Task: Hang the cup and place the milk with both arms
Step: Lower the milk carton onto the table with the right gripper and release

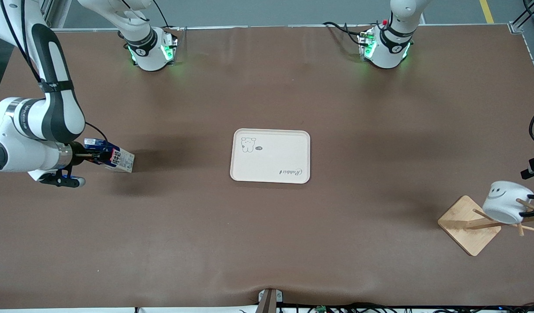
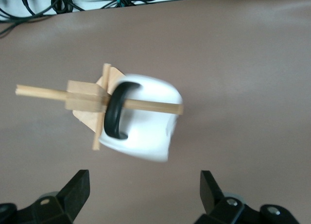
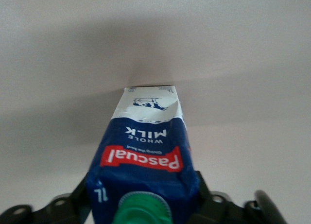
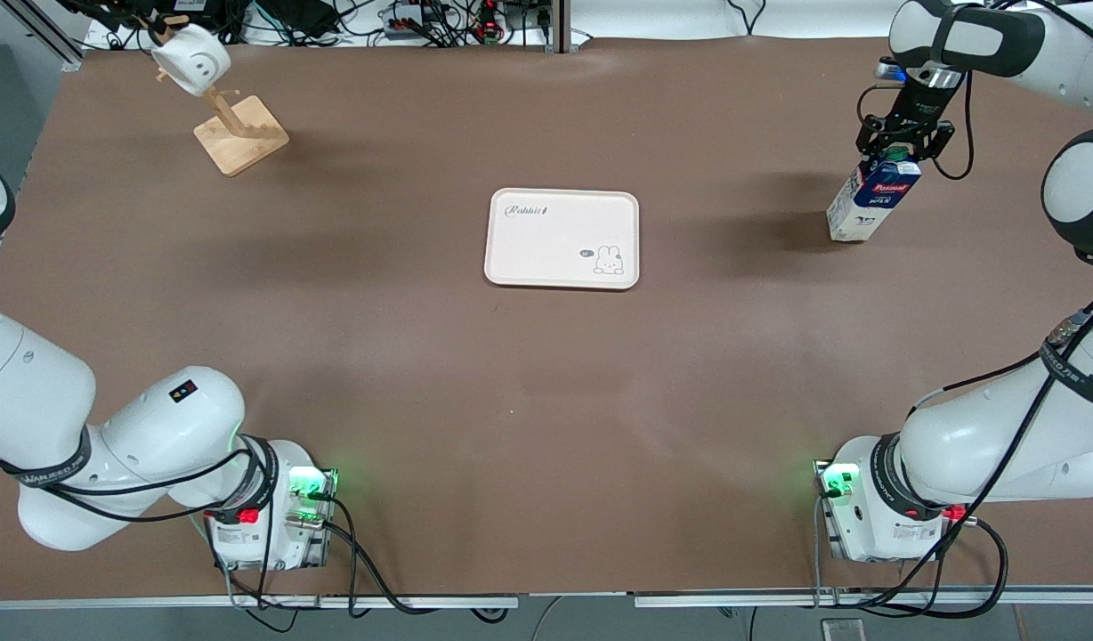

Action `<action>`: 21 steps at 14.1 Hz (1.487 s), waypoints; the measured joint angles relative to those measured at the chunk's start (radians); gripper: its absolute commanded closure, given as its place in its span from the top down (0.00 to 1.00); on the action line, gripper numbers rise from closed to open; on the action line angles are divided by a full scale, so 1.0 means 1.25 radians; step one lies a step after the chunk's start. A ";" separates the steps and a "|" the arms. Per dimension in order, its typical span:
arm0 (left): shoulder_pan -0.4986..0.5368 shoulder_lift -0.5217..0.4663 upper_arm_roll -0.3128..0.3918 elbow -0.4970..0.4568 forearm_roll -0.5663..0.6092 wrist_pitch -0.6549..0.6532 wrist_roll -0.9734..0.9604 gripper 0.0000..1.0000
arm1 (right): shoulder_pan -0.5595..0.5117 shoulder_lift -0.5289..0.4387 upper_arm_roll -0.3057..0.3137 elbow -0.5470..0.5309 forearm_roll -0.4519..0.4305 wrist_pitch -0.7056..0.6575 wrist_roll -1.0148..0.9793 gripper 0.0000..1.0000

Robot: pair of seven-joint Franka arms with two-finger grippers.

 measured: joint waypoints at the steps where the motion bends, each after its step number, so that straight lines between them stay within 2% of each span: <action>1: -0.001 -0.014 -0.006 0.000 0.000 -0.029 -0.027 1.00 | 0.000 0.001 0.001 0.000 0.000 0.003 0.000 1.00; 7: -0.007 -0.080 -0.016 -0.010 0.002 -0.159 -0.171 1.00 | 0.000 0.000 0.005 0.057 -0.001 -0.039 0.000 1.00; 16: -0.009 -0.186 -0.030 -0.085 0.015 -0.173 -0.206 1.00 | 0.000 0.001 0.007 0.085 -0.001 -0.063 0.000 1.00; 18: -0.009 -0.204 -0.038 -0.085 0.015 -0.173 -0.207 1.00 | 0.000 0.000 0.008 0.152 -0.001 -0.076 0.001 1.00; 21: -0.009 -0.218 -0.044 -0.072 0.016 -0.172 -0.207 1.00 | 0.000 0.001 0.010 0.296 0.001 -0.072 0.001 1.00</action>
